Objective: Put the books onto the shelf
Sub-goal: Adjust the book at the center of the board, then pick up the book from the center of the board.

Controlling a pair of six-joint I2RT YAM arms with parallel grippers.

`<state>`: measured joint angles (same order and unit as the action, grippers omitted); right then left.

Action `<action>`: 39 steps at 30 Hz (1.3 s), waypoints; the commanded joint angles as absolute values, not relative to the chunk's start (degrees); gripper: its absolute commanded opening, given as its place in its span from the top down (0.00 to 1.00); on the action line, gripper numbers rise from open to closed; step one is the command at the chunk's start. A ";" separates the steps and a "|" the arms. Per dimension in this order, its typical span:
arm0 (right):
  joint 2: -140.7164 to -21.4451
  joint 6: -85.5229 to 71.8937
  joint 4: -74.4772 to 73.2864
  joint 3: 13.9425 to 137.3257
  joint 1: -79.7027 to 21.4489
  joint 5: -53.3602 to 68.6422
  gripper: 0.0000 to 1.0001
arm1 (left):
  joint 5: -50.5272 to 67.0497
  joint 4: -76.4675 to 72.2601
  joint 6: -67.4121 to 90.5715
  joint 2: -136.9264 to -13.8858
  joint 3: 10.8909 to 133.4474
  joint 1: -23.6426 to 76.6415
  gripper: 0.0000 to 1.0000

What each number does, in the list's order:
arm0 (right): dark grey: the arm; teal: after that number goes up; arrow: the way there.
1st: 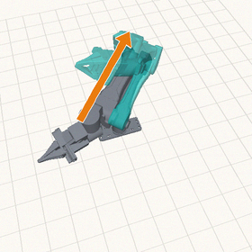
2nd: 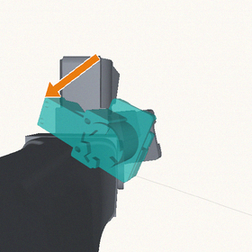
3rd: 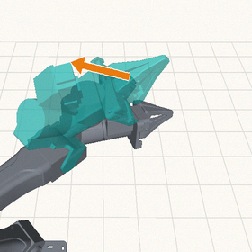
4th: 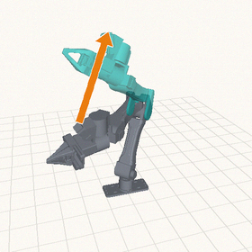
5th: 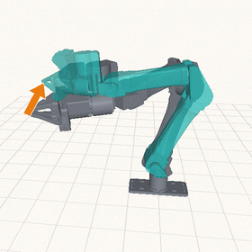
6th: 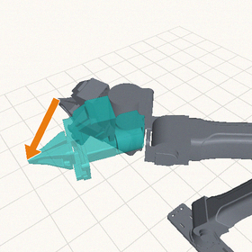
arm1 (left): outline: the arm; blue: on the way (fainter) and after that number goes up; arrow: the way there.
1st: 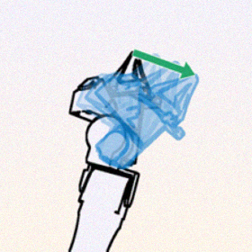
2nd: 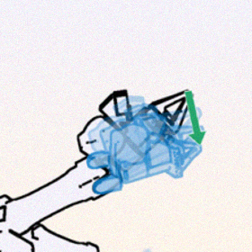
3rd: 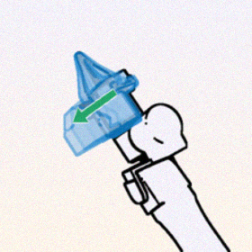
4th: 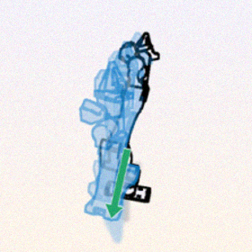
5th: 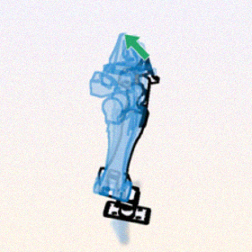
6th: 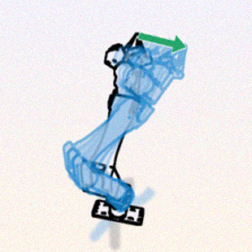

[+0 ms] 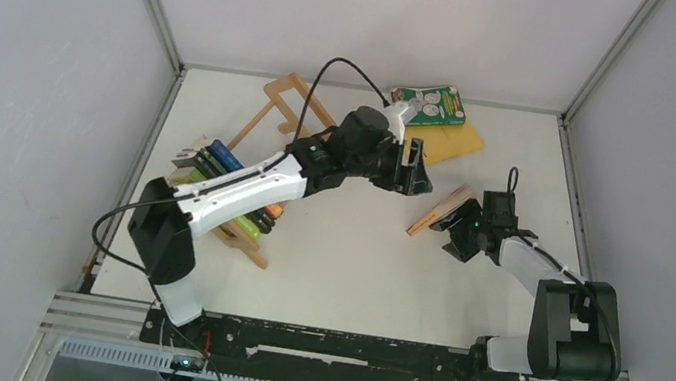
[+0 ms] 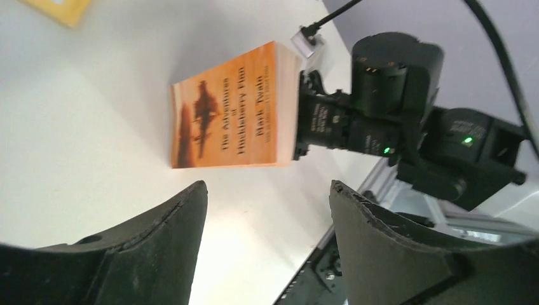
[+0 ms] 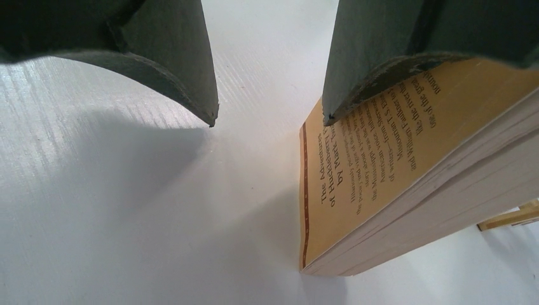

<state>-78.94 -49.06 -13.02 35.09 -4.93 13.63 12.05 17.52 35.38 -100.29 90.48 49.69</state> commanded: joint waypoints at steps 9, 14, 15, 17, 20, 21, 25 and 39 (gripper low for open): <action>-78.27 -48.23 -10.96 37.18 -4.53 13.89 0.32 | 3.36 6.28 21.34 -92.47 72.14 51.78 0.25; -78.08 -48.19 -11.19 37.18 -4.47 13.80 0.32 | -1.11 4.04 19.57 -94.46 70.97 53.96 0.24; -78.03 -48.17 -11.17 37.18 -4.50 13.80 0.32 | -2.10 3.51 19.36 -94.94 70.87 54.23 0.24; -77.96 -48.19 -11.16 37.23 -4.60 13.80 0.32 | -2.89 1.96 18.93 -95.88 70.53 54.59 0.24; -77.96 -48.25 -11.08 37.23 -4.58 13.80 0.32 | -3.91 0.31 17.90 -96.92 70.14 55.09 0.23; -78.03 -48.25 -11.01 37.26 -4.63 13.80 0.32 | -4.02 0.27 17.59 -97.27 70.26 55.18 0.23; -78.48 -48.08 -11.93 38.20 -5.06 13.25 0.32 | -4.20 -2.67 17.13 -98.82 70.92 55.52 0.22; -79.52 -48.23 -12.55 40.17 -6.02 12.40 0.32 | 2.55 -3.84 17.05 -99.01 73.22 55.99 0.19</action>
<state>-79.24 -48.75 -13.50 38.09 -5.58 13.37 -0.03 -0.80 18.35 -99.77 71.53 55.70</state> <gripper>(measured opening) 0.680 0.812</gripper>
